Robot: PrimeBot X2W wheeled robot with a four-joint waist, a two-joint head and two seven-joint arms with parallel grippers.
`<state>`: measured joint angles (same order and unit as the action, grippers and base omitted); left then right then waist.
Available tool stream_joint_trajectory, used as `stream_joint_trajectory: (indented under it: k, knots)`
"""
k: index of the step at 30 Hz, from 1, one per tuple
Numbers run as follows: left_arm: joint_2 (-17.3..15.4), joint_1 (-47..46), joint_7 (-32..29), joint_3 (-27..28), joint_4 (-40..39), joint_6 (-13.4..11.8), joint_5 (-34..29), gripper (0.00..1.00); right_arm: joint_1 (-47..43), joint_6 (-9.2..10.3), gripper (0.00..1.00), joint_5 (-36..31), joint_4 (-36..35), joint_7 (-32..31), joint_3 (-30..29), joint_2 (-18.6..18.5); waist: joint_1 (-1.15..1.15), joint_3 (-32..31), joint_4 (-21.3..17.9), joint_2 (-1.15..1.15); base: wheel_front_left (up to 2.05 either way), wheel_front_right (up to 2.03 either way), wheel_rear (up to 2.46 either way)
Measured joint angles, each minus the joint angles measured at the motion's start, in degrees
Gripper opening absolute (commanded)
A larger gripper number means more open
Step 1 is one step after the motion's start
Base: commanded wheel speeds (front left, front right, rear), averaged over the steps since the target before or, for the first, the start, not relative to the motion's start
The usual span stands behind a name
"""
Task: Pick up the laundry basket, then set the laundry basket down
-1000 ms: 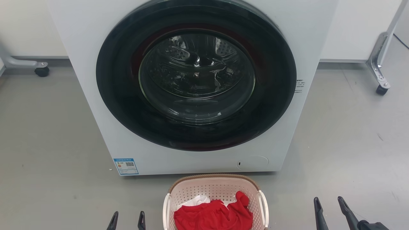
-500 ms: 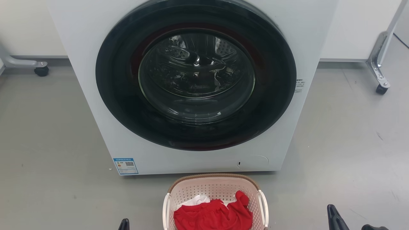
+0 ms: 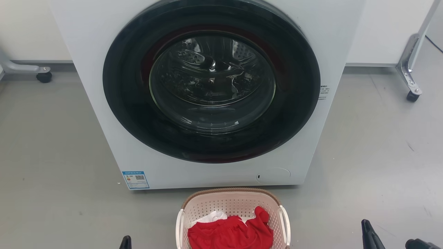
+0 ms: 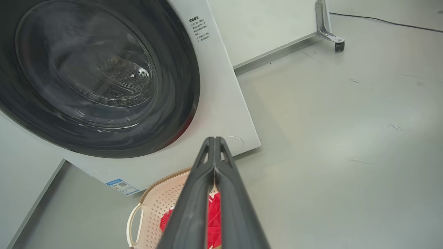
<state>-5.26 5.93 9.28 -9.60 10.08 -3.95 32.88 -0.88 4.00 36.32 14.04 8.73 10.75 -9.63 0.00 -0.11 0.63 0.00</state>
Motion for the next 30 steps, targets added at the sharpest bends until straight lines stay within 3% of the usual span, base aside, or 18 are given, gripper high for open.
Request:
stream_joint_trajectory:
  k: [30]
  knots:
    - [1.1,-3.8,-6.4,5.9,2.7,4.4,23.4,0.0,2.3,-4.09,0.0,22.0,1.2,-6.2,-7.3,2.8,0.0,0.1,-0.3,0.0,0.0,0.0,0.0]
